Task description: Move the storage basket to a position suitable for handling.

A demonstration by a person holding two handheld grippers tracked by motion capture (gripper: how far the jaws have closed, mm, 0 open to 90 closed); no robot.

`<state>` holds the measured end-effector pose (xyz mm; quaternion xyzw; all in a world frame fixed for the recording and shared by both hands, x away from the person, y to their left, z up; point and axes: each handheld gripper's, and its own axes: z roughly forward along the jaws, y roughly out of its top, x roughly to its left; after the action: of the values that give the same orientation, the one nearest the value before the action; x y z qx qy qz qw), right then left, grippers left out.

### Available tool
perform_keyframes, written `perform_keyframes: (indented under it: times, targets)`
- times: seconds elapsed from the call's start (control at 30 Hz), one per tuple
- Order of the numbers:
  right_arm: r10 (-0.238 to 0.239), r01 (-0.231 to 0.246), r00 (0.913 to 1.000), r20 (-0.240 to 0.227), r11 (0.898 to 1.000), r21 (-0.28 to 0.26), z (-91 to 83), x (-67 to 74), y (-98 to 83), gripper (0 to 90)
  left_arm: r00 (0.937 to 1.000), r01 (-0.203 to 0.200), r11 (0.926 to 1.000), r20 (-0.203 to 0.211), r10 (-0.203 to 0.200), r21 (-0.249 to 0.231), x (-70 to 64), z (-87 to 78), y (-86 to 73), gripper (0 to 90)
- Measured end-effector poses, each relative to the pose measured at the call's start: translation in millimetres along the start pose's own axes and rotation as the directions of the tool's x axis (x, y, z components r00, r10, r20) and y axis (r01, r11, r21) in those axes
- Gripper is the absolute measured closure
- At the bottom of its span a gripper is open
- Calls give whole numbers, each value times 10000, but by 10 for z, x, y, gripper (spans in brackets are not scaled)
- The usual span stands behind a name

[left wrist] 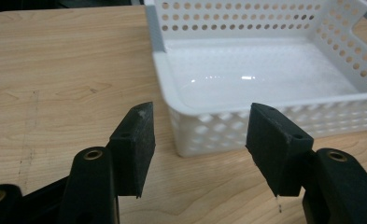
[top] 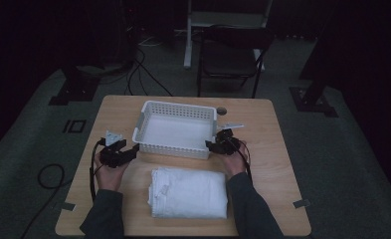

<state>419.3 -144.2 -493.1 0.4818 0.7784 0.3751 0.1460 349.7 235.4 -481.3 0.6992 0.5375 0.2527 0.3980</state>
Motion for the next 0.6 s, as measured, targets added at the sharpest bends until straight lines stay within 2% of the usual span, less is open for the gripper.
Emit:
perform_keyframes:
  times: [0.2, 0.3, 0.33, 0.6]
  targets:
    - [52, -51, 9999, 109, 10000, -71, -112, -138, -74, 570, 9994, 328, 9994, -75, -327, 133, 5, 46, -1, 423]
    - [187, -186, 9998, 90, 9998, -121, -165, -193, -117, 606, 9991, 420, 9990, 58, -421, 152, -8, 75, 0, 432]
    - [226, -226, 9997, -44, 9996, -145, -176, -206, -129, 627, 9990, 427, 9990, 128, -429, 140, -19, 83, 1, 433]
    - [189, -190, 9998, -45, 9997, -138, -247, -237, -200, 628, 9984, 211, 9995, 522, -222, 229, -130, 164, 11, 472]
